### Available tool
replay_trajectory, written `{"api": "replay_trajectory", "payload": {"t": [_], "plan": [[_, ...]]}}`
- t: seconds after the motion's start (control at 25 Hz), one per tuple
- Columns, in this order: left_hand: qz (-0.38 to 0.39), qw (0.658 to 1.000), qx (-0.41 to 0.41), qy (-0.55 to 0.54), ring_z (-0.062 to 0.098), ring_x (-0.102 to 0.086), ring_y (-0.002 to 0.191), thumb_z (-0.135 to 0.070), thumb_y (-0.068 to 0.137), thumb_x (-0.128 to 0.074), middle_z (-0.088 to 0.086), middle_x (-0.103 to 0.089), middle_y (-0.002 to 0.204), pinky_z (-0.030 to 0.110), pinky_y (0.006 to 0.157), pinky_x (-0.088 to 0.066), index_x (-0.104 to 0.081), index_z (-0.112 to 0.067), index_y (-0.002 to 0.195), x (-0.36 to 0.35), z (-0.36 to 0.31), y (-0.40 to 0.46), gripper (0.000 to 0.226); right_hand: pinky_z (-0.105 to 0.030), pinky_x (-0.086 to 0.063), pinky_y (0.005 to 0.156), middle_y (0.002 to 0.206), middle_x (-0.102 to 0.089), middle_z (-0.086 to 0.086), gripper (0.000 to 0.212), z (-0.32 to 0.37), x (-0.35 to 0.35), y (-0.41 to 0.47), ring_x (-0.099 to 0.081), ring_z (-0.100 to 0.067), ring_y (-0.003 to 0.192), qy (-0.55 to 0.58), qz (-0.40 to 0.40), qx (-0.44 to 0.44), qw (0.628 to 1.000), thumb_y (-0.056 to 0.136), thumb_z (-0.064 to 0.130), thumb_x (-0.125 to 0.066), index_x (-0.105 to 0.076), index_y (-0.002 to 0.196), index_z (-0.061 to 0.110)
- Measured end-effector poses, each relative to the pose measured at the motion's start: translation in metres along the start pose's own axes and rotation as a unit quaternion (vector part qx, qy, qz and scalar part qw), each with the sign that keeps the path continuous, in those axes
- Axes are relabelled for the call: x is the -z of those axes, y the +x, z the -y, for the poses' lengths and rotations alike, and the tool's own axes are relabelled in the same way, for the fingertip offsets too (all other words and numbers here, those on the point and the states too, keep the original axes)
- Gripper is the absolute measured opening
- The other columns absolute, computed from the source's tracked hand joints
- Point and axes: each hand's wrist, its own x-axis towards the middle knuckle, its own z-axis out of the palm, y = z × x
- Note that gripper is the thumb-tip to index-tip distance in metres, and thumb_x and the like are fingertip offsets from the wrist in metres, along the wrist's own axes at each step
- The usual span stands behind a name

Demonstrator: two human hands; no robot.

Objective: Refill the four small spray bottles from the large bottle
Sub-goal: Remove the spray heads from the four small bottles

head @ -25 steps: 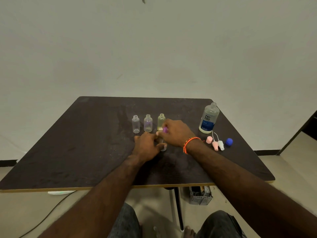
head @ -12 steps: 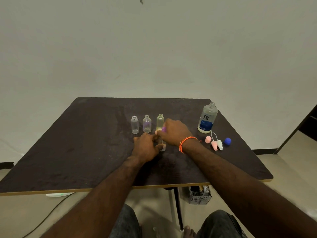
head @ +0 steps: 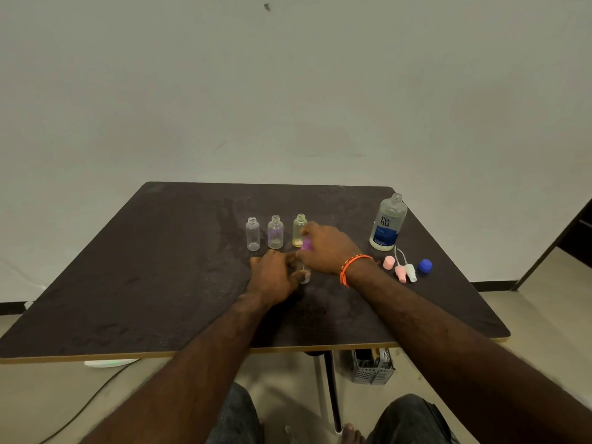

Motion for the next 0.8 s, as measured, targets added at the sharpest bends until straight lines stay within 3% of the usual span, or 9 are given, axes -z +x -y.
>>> {"api": "replay_trajectory", "payload": {"t": [0.12, 0.24, 0.36, 0.48, 0.6, 0.68, 0.8], "plan": [[-0.018, 1.0, -0.003, 0.01, 0.008, -0.064, 0.102, -0.046, 0.09, -0.075, -0.018, -0.071, 0.093, 0.041, 0.093, -0.033, -0.072, -0.031, 0.098, 0.003, -0.005, -0.002, 0.018, -0.043, -0.054, 0.082, 0.102, -0.066, -0.008, 0.035, -0.01, -0.002, 0.002, -0.062, -0.025, 0.09, -0.011, -0.002, -0.027, 1.0, 0.095, 0.046, -0.055, -0.058, 0.111, 0.015], [-0.015, 1.0, 0.0, 0.008, 0.009, -0.064, 0.102, -0.048, 0.089, -0.074, -0.016, -0.071, 0.094, 0.04, 0.091, -0.031, -0.072, -0.031, 0.105, 0.003, -0.005, -0.003, 0.023, -0.046, -0.053, 0.089, 0.108, -0.067, -0.008, 0.021, -0.015, 0.002, 0.004, -0.062, -0.024, 0.095, 0.023, 0.039, 0.026, 0.999, 0.095, 0.028, -0.056, -0.061, 0.112, 0.016], [-0.015, 1.0, 0.0, 0.018, 0.011, -0.062, 0.103, -0.051, 0.088, -0.073, -0.016, -0.07, 0.091, 0.041, 0.09, -0.032, -0.07, -0.031, 0.098, 0.002, -0.004, -0.004, 0.022, -0.039, -0.051, 0.096, 0.12, -0.067, -0.004, 0.032, -0.013, 0.009, 0.003, -0.062, -0.02, 0.107, 0.043, 0.04, 0.088, 0.994, 0.09, 0.014, -0.061, -0.065, 0.122, 0.016], [-0.013, 1.0, -0.006, 0.008, 0.01, -0.063, 0.105, -0.048, 0.089, -0.073, -0.017, -0.071, 0.09, 0.041, 0.092, -0.032, -0.07, -0.031, 0.095, 0.002, -0.004, -0.004, 0.018, -0.038, -0.051, 0.095, 0.123, -0.064, -0.004, 0.047, -0.011, 0.007, 0.004, -0.061, -0.021, 0.109, 0.028, 0.015, 0.051, 0.998, 0.088, 0.028, -0.066, -0.056, 0.132, 0.017], [-0.02, 1.0, -0.004, 0.003, 0.011, -0.063, 0.108, -0.047, 0.089, -0.074, -0.016, -0.073, 0.099, 0.04, 0.092, -0.03, -0.072, -0.032, 0.108, 0.004, -0.006, -0.006, 0.024, -0.041, -0.053, 0.081, 0.1, -0.066, -0.003, 0.039, -0.016, -0.002, 0.006, -0.062, -0.021, 0.09, -0.012, 0.002, -0.007, 1.0, 0.092, 0.052, -0.059, -0.059, 0.112, 0.019], [-0.025, 1.0, -0.004, 0.008, 0.01, -0.063, 0.106, -0.048, 0.088, -0.075, -0.016, -0.072, 0.096, 0.039, 0.09, -0.028, -0.072, -0.031, 0.106, 0.003, -0.006, -0.005, 0.025, -0.044, -0.054, 0.083, 0.097, -0.068, -0.005, 0.029, -0.017, -0.002, 0.006, -0.063, -0.023, 0.088, -0.001, -0.002, 0.009, 1.0, 0.095, 0.042, -0.055, -0.062, 0.105, 0.016], [-0.023, 0.999, -0.003, 0.022, 0.011, -0.062, 0.104, -0.051, 0.088, -0.073, -0.017, -0.069, 0.087, 0.039, 0.086, -0.026, -0.071, -0.031, 0.095, 0.002, -0.004, -0.005, 0.021, -0.038, -0.052, 0.091, 0.11, -0.068, -0.003, 0.027, -0.015, 0.004, 0.004, -0.063, -0.02, 0.1, 0.026, 0.016, 0.062, 0.998, 0.091, 0.02, -0.06, -0.065, 0.118, 0.015]]}}
